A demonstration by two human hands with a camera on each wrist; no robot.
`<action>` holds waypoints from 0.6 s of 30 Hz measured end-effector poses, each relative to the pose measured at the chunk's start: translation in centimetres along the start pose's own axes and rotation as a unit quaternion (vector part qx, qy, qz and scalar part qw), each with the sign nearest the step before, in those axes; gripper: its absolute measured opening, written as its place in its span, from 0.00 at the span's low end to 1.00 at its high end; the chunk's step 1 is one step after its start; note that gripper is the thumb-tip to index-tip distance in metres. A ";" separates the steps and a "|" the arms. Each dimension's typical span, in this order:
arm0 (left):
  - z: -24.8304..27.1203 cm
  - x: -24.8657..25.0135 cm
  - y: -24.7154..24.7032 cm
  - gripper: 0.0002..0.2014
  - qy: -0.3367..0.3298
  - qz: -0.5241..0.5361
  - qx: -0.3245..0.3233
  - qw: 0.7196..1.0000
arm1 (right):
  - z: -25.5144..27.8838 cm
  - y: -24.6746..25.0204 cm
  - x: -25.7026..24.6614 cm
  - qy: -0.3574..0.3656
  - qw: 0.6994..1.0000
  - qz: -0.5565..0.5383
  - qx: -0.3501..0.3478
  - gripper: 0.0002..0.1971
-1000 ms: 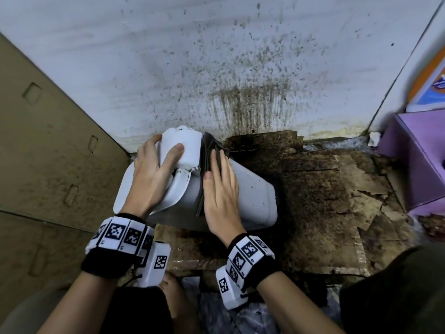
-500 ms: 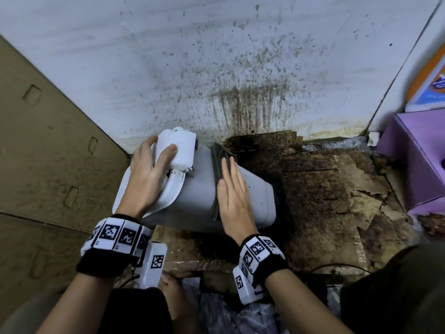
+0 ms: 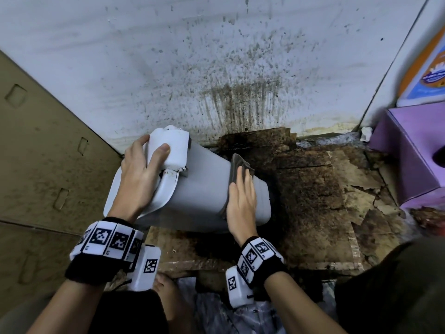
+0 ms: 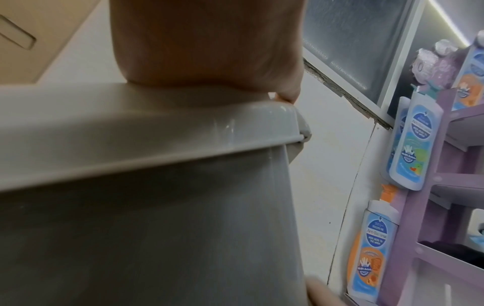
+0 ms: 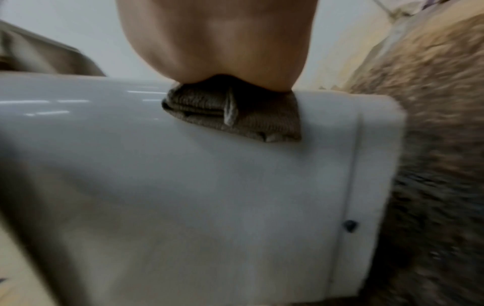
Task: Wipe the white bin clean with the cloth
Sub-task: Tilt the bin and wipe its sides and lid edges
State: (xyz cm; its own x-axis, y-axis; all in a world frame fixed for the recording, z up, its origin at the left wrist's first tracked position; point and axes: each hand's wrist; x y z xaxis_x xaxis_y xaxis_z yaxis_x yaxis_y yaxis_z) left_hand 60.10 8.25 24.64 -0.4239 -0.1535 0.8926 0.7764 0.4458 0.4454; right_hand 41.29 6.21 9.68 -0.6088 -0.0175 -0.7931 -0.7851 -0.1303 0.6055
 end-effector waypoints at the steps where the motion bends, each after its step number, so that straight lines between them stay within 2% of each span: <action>1: 0.0 -0.1 0.0 0.47 -0.002 -0.005 -0.001 1.000 | 0.3 0.1 -1.2 0.013 1.000 -0.013 0.002 0.30; 6: -0.1 -0.3 -0.2 0.46 -0.015 -0.011 -0.003 1.000 | 1.6 0.9 -6.0 0.095 0.994 -0.044 -0.008 0.28; 11: 0.2 -0.2 0.0 0.47 -0.010 0.004 -0.006 1.000 | 1.4 1.3 -4.6 0.150 0.989 -0.008 0.000 0.28; 14: 0.6 0.1 -0.3 0.46 -0.024 0.001 -0.006 1.000 | 0.9 1.3 -2.6 0.146 0.989 -0.012 -0.004 0.27; 18: 0.7 0.3 -0.5 0.44 -0.034 0.006 0.002 0.999 | 0.0 1.2 2.0 0.069 0.998 -0.002 -0.004 0.31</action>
State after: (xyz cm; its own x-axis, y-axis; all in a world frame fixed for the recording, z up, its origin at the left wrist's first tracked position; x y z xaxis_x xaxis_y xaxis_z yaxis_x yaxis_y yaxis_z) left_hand 59.26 8.62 24.59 -0.4462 -0.0883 0.8906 0.7792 0.4512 0.4351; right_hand 39.16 6.00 8.80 -0.5832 -0.1527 -0.7978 -0.7866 -0.1392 0.6016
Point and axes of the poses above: each hand's wrist, its own z-axis away from the middle knuckle, its own y-axis out of the back of the hand, x = y × z, and after that the axes turned 15 degrees about z, right-handed
